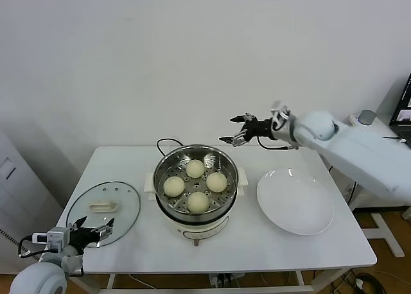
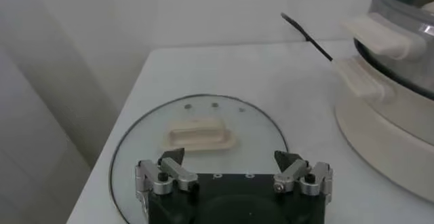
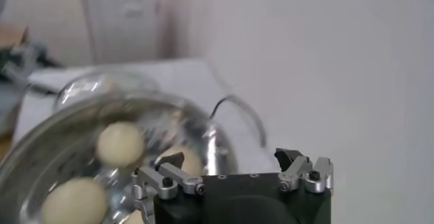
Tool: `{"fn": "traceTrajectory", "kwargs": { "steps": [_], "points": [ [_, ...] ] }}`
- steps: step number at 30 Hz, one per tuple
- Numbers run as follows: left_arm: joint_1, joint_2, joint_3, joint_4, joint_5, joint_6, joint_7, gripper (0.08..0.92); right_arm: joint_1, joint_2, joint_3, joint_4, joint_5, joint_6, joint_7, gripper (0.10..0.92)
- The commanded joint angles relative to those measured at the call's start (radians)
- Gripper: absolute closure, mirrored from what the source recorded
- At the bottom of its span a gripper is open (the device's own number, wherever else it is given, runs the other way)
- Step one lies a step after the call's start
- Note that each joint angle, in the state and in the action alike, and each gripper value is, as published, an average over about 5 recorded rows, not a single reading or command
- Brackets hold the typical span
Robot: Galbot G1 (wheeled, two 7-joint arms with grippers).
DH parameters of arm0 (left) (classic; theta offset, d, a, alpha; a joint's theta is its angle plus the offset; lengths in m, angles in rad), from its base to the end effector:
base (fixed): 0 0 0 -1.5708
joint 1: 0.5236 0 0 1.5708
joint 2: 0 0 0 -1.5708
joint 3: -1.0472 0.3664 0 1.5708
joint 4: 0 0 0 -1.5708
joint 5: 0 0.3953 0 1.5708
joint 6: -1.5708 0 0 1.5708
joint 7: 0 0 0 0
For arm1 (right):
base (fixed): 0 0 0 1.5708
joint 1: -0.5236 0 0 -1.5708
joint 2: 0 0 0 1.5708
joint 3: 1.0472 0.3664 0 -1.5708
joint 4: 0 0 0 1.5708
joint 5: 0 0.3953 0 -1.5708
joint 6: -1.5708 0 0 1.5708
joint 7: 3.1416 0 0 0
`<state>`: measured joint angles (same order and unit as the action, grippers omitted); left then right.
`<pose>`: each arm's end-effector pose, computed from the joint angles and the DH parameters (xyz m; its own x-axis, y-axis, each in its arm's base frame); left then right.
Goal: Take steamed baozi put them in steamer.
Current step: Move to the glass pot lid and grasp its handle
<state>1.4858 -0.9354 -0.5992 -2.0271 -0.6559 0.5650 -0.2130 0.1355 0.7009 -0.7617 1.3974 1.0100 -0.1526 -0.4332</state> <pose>0.2614 0.1356 -0.2759 -0.8337 -0.0117 0.5521 0.0300 0.9973 0.0664 0.5652 -0.0912 -0.1126 -0.6030 -0.7328 0.3154 -0.7971 0.5695 -0.2007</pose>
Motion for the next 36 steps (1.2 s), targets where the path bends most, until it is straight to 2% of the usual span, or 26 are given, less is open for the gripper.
{"fn": "traceTrajectory", "kwargs": {
  "steps": [1,9,15,27,36],
  "points": [
    [-0.005,-0.002,-0.002,-0.002,0.006,-0.013,0.003,0.177,-0.555,-0.052,0.598,0.046,-0.074,0.169,0.196,0.203],
    [-0.014,-0.012,-0.015,0.009,0.103,-0.050,0.029,0.177,-0.932,0.062,0.964,0.101,-0.236,0.226,0.242,0.203],
    [-0.014,-0.010,-0.013,0.032,0.278,-0.101,0.063,0.177,-1.142,0.187,1.170,0.155,-0.364,0.224,0.280,0.203],
    [0.038,-0.003,-0.008,0.121,0.711,-0.294,0.118,0.177,-1.312,0.372,1.401,0.154,-0.516,0.233,0.280,0.203],
    [0.039,-0.015,-0.002,0.229,1.096,-0.449,0.138,0.177,-1.365,0.429,1.456,0.144,-0.552,0.235,0.234,0.203]
  ]
}}
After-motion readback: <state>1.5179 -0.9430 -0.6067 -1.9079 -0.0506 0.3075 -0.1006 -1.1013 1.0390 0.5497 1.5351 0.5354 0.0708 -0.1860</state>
